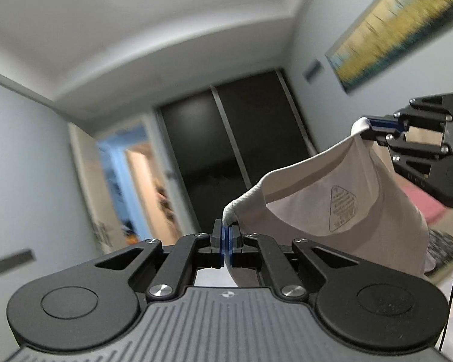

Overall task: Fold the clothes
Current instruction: 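Lift the white T-shirt with both grippers and lay it on the bed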

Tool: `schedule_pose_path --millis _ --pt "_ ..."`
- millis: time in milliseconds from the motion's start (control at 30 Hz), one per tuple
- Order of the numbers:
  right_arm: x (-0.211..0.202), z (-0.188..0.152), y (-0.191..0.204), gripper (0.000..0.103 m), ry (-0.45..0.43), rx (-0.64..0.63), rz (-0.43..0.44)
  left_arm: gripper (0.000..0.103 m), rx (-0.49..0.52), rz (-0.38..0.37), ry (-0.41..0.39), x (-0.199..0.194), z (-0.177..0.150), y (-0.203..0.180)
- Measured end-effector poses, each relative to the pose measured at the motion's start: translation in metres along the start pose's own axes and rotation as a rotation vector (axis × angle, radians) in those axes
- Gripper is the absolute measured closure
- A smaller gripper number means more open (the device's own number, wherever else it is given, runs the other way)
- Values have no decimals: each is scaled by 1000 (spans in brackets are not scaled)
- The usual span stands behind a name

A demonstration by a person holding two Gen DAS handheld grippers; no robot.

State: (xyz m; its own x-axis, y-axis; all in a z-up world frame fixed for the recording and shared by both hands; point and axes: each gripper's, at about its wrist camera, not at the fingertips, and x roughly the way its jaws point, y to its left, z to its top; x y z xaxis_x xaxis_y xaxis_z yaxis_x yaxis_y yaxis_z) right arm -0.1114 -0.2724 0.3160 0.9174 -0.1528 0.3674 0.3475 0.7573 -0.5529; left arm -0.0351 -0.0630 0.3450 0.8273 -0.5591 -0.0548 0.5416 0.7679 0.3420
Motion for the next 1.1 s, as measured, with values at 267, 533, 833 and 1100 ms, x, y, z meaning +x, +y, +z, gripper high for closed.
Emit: schedule_pose_path --millis 267,533,833,1100 --pt "-24 -140 39 94 411 36 134 102 -53 -297 316 110 -134 -45" --pt "-27 -294 102 94 766 178 239 102 -14 -409 595 200 -259 -104" --pt "25 -356 138 90 918 401 363 101 -123 -421 676 225 -300 -102" --pt "23 -358 99 57 932 574 351 57 -179 -404 667 217 -291 -102"
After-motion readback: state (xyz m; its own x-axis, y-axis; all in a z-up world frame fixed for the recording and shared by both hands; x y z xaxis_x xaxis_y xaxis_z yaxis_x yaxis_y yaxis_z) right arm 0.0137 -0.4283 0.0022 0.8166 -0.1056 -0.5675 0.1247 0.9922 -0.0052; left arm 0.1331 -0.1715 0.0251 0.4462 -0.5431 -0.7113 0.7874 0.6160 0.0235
